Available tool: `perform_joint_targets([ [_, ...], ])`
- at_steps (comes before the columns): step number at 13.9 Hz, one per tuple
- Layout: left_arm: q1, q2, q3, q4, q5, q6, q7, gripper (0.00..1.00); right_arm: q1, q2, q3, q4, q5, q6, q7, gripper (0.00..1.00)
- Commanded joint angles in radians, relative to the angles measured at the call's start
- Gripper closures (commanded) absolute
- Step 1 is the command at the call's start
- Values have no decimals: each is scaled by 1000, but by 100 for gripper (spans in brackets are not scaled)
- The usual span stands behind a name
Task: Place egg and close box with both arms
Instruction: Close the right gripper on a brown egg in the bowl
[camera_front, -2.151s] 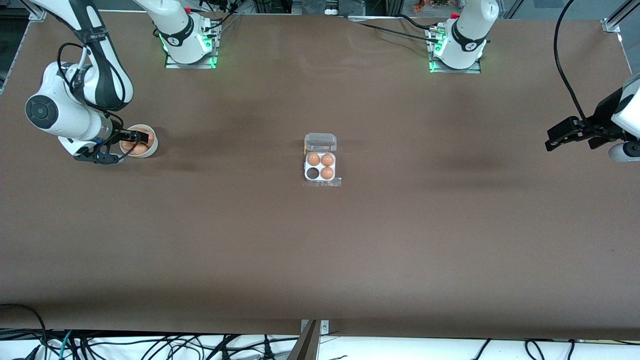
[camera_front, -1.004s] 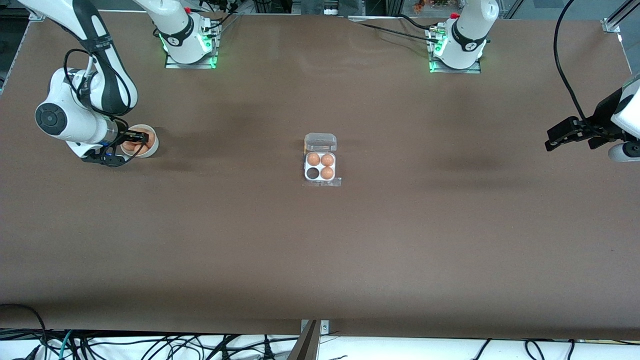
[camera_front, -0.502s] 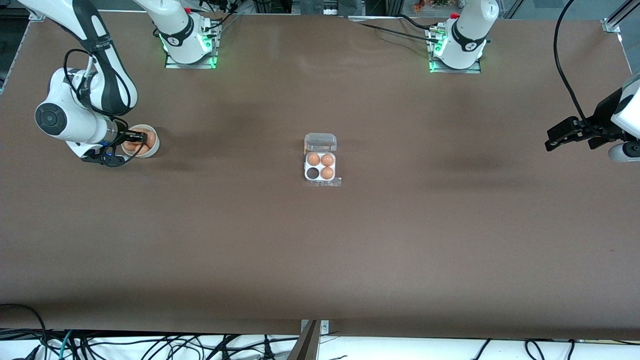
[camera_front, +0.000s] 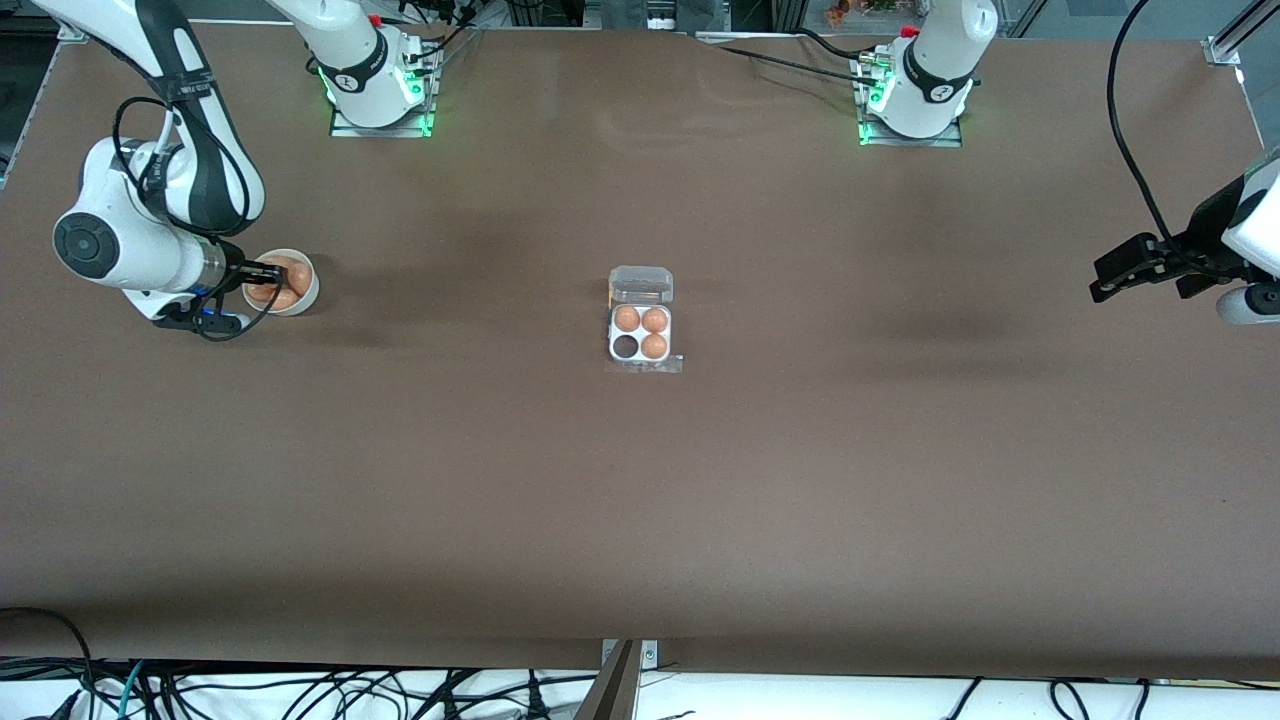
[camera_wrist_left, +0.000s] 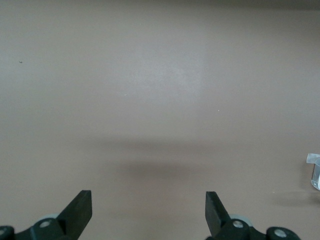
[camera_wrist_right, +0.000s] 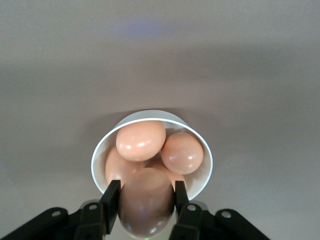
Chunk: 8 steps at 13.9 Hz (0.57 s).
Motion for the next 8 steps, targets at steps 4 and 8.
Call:
perform_joint_targets([
  [4, 7, 15, -3, 35, -12, -25, 12, 0, 62, 23, 7, 175, 9, -205, 14, 66],
  [8, 7, 15, -3, 37, -10, -25, 10, 0, 170, 112, 18, 377, 47, -387, 138, 66],
])
